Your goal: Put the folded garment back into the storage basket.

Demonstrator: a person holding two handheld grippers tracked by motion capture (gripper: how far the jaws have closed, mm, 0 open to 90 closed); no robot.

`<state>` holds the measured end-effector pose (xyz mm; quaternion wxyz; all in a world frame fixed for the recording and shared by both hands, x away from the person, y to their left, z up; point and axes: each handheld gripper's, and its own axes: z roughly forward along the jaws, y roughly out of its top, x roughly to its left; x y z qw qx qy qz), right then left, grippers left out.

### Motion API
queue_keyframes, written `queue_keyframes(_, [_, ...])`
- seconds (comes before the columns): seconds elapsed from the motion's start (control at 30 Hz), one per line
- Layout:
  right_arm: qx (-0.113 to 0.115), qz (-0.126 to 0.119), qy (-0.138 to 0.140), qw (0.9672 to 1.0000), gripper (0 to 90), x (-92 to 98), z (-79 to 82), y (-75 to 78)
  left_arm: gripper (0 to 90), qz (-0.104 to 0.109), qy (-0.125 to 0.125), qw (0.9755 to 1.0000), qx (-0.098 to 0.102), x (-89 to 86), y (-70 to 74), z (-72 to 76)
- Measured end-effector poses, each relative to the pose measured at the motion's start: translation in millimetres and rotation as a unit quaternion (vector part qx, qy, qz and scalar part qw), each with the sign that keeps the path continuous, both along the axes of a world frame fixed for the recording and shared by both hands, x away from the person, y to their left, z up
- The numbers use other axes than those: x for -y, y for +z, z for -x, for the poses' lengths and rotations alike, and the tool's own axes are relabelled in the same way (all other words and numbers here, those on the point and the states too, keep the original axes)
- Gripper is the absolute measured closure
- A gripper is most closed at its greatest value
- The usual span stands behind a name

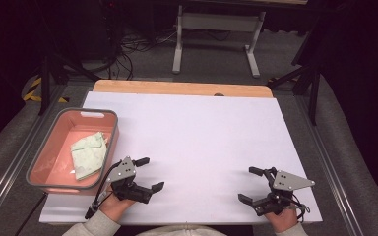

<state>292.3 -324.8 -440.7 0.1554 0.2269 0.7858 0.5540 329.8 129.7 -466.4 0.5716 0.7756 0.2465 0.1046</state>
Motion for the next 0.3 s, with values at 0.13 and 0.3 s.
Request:
queue_keyframes(0.13, [-0.001,0.000,-0.001,1.0000,2.7,0.2,-0.1,0.0,2.0,-0.005,0.000,1.0000,0.008,0.9,0.2,0.1])
queue_keyframes(0.3, [-0.002,0.002,-0.004,1.0000,2.7,0.3,-0.7,-0.5,2.1,-0.026,-0.005,0.9996,0.005,2.6,1.1,0.2])
